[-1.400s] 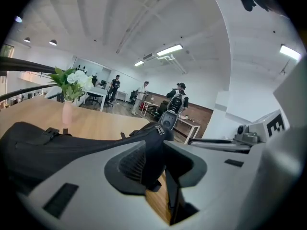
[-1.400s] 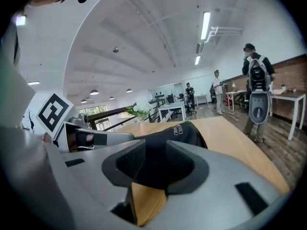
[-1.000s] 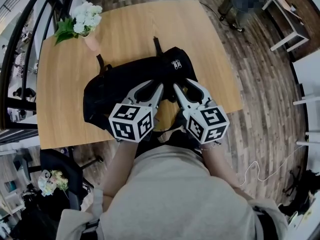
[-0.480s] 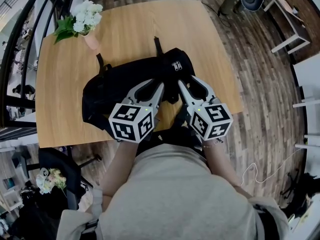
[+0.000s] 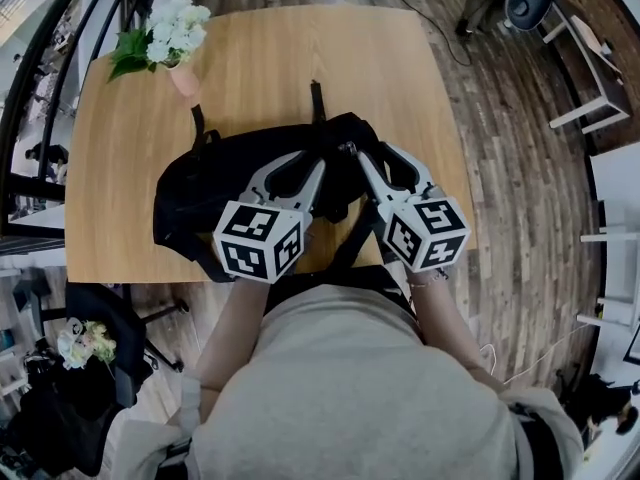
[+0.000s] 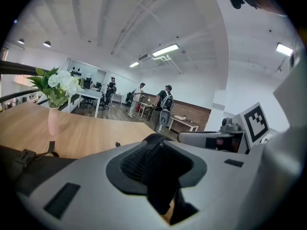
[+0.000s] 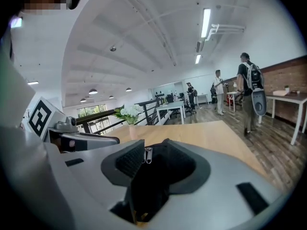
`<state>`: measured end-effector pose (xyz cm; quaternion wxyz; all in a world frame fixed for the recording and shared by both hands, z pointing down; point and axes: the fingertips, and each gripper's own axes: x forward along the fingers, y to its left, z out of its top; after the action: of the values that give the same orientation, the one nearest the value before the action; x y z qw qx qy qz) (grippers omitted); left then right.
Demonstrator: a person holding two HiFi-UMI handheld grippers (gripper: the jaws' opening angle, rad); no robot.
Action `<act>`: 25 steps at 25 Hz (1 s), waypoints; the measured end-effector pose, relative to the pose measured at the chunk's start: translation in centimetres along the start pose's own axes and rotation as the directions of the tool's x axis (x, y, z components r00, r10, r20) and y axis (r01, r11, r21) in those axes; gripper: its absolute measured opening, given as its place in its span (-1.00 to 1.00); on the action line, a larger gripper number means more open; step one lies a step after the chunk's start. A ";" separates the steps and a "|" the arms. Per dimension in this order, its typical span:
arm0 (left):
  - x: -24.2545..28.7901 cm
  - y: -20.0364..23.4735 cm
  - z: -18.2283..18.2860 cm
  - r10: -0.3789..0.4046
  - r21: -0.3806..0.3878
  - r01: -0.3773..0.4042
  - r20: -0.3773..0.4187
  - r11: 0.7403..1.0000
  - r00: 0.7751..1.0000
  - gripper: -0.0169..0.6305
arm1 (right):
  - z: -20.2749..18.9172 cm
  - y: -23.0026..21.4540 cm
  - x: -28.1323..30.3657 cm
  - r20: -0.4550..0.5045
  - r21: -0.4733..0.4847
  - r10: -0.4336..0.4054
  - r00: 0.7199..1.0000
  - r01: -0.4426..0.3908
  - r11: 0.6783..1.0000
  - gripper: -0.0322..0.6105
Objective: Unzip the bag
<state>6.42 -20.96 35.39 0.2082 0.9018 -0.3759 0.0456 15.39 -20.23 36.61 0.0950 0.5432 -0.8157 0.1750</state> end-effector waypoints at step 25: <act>4.2 -4.2 -2.3 0.026 0.434 0.040 -0.147 0.900 0.989 -0.60 | -3.0 -1.9 1.8 -0.043 0.211 0.208 0.977 -0.194 0.958 -0.50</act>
<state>12.53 -20.13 37.01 0.0290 0.9209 -0.3364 0.1949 16.29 -21.24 40.31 0.0466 0.4584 -0.8407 0.2846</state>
